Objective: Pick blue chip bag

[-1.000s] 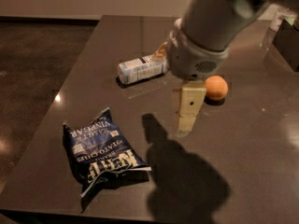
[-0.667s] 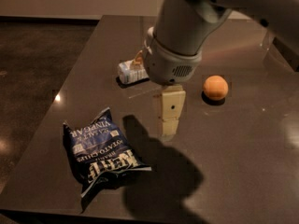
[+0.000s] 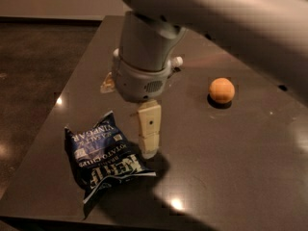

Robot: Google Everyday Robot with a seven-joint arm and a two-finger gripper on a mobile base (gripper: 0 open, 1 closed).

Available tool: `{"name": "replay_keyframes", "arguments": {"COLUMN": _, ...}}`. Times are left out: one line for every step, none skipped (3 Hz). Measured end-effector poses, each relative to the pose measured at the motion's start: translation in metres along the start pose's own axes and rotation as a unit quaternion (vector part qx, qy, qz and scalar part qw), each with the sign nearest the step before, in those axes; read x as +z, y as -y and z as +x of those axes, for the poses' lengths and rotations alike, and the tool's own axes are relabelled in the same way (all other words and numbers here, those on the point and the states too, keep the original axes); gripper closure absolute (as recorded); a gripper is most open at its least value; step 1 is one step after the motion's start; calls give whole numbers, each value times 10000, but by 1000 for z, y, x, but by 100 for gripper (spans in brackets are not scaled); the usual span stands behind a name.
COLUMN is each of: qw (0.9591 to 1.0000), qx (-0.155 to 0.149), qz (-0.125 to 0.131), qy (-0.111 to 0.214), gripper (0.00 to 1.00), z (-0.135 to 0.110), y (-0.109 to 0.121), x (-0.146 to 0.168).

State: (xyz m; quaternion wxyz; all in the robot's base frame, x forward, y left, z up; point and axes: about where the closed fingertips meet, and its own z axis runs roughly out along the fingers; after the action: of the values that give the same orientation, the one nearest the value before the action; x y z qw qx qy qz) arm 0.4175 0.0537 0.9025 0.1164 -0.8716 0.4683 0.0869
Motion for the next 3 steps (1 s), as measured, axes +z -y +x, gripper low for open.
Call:
{"name": "replay_keyframes", "arguments": {"qw": 9990, "qx": -384, "qz": -127, "qy": 171, "gripper": 0, "z": -25, "y": 1, "x": 17}}
{"name": "replay_keyframes", "arguments": {"qw": 9976, "qx": -617, "qz": -221, "qy": 210, "gripper": 0, "z": -40, "y": 8, "x": 36}}
{"name": "replay_keyframes", "arguments": {"qw": 9969, "qx": -697, "qz": -354, "qy": 130, "gripper": 0, "z": -39, "y": 17, "x": 52}}
